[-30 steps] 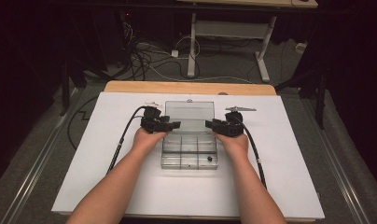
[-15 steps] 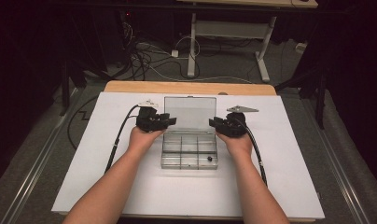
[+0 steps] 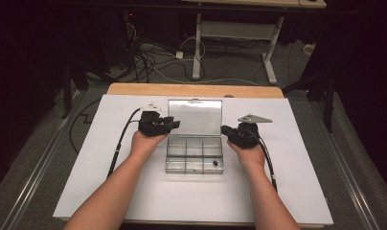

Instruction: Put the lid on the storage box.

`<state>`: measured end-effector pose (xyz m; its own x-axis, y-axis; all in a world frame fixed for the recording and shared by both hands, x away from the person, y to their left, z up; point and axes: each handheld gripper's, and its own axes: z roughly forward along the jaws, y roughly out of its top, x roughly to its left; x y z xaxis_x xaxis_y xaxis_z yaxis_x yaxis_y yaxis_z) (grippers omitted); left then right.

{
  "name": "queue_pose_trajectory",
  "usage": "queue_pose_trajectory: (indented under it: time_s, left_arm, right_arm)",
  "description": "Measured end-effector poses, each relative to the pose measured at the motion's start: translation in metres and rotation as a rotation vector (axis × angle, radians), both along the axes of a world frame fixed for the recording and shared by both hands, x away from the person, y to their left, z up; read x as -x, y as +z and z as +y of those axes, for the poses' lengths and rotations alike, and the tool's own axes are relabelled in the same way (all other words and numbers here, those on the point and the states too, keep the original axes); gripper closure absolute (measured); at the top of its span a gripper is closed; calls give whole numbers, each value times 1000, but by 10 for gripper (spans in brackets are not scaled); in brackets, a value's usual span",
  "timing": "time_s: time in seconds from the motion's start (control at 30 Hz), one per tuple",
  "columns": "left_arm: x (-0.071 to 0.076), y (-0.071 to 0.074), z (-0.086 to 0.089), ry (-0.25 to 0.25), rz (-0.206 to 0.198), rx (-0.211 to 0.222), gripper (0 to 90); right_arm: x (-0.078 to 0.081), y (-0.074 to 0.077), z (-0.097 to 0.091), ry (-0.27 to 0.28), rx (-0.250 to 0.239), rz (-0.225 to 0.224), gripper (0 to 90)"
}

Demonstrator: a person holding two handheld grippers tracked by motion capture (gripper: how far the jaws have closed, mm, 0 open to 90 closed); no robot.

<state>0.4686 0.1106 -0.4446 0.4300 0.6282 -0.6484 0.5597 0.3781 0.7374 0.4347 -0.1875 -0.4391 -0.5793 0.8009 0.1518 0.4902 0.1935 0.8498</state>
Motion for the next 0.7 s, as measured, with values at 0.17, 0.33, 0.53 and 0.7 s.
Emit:
queue_pose_trajectory:
  time_s: [0.17,0.33,0.53,0.7]
  left_arm:
    - [5,2,2,-7,-27,-2,598]
    - [11,4,2,-14,-52,-27,617]
    - [17,7,3,-20,-70,-24,630]
    - [23,9,2,-23,-86,-32,630]
  right_arm:
    - [6,5,1,2,7,-34,900]
    - [9,9,4,16,21,-56,900]
    - [14,13,10,31,26,-67,900]
    - [17,17,13,32,41,-82,900]
